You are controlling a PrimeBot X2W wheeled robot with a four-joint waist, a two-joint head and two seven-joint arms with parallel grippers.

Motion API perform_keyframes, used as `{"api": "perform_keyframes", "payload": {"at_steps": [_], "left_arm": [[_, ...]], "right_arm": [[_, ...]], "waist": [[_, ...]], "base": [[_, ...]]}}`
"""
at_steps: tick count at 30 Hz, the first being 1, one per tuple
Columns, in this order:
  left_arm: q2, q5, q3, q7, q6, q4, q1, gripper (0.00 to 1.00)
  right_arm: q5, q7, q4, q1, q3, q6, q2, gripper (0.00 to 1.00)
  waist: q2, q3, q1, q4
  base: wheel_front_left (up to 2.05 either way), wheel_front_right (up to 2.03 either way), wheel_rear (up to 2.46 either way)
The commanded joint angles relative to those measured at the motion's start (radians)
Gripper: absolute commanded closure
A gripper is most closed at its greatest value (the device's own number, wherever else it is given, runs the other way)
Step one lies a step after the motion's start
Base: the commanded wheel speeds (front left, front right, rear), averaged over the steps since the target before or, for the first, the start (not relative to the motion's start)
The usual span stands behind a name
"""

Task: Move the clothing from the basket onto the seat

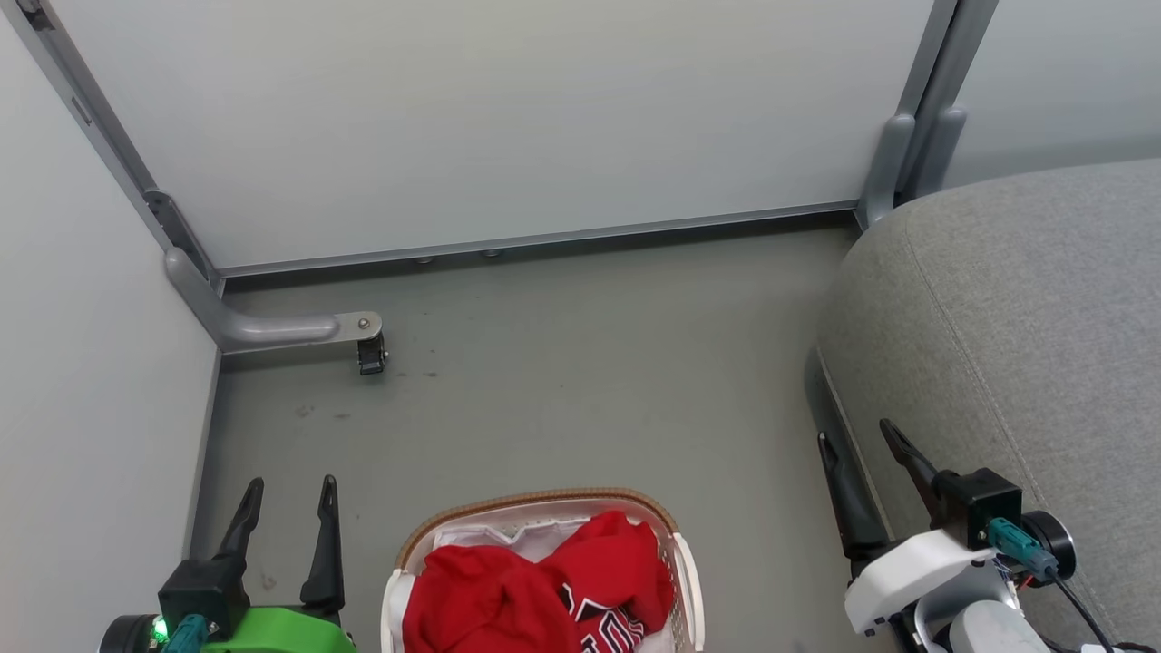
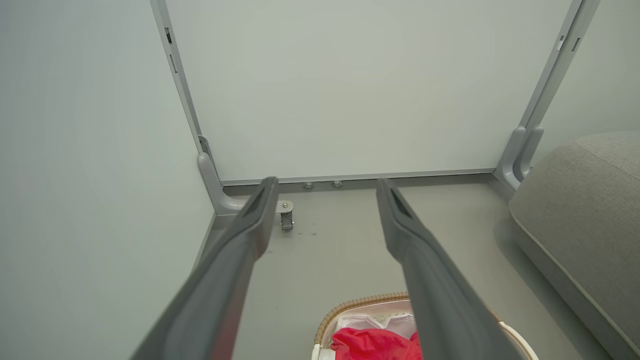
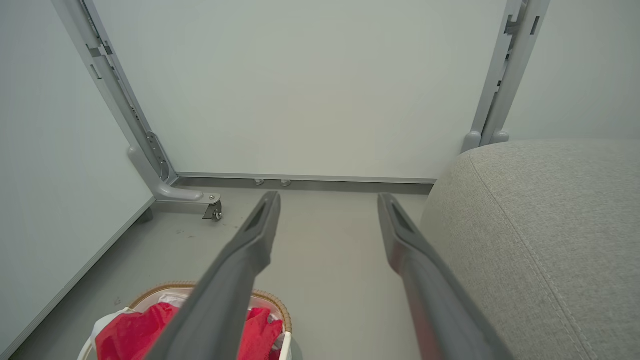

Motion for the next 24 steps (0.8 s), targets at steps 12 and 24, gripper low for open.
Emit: {"api": "perform_keyframes", "payload": {"at_steps": [12, 24], "left_arm": [[0.018, -0.033, -0.073, -0.003, 0.001, 0.036, -0.067, 0.00], [0.030, -0.089, -0.157, -0.002, 0.001, 0.100, -0.185, 0.00]], "right_arm": [[-0.017, -0.005, -0.041, -0.063, 0.006, 0.000, 0.002, 0.00], [0.010, -0.005, -0.081, -0.142, 0.025, 0.000, 0.003, 0.00]], "waist": [[0.0000, 0.161, 0.0000, -0.023], [0.0000, 0.337, 0.0000, -0.060]], "base": [[0.00, 0.00, 0.00], [0.00, 0.00, 0.00]]}}
